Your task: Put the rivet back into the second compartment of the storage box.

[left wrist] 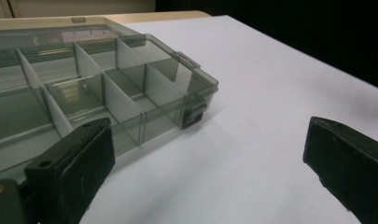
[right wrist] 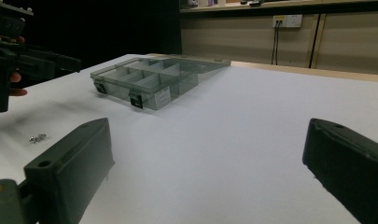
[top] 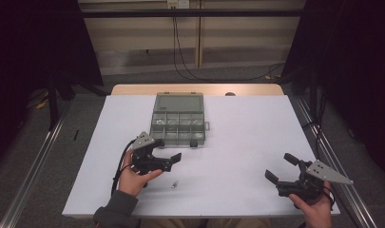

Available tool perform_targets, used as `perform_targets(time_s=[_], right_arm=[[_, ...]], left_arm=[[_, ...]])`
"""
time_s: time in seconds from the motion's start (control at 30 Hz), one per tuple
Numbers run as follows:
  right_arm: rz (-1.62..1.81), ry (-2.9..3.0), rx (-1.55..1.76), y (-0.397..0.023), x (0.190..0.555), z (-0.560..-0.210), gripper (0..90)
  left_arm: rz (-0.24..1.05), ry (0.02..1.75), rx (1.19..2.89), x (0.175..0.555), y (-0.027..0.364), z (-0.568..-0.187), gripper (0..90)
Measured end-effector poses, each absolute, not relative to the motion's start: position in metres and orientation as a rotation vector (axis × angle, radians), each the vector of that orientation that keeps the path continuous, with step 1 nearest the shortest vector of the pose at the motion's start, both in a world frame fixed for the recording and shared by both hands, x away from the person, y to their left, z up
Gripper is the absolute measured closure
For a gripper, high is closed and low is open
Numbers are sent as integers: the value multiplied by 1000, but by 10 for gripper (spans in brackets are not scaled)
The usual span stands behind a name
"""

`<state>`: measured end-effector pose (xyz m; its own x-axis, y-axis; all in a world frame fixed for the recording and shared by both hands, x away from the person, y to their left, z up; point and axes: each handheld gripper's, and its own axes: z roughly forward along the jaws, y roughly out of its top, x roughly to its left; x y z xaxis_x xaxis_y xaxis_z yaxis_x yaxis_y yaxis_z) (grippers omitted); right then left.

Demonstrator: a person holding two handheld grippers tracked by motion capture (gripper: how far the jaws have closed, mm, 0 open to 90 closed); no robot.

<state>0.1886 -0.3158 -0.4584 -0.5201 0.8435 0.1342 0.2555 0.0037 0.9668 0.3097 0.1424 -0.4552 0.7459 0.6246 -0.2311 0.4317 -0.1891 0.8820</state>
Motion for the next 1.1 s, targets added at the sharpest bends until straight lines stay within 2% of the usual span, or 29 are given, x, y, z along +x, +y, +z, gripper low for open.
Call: perform_targets(time_s=[0.53, 1.1], right_arm=[[1543, 1799, 1120, -315, 189, -459, 14], [1540, 1802, 1116, -316, 189, -458, 15]], left_arm=[[173, 772, 1844, 288, 151, -466, 3], [165, 723, 1924, 274, 151, -472, 75]])
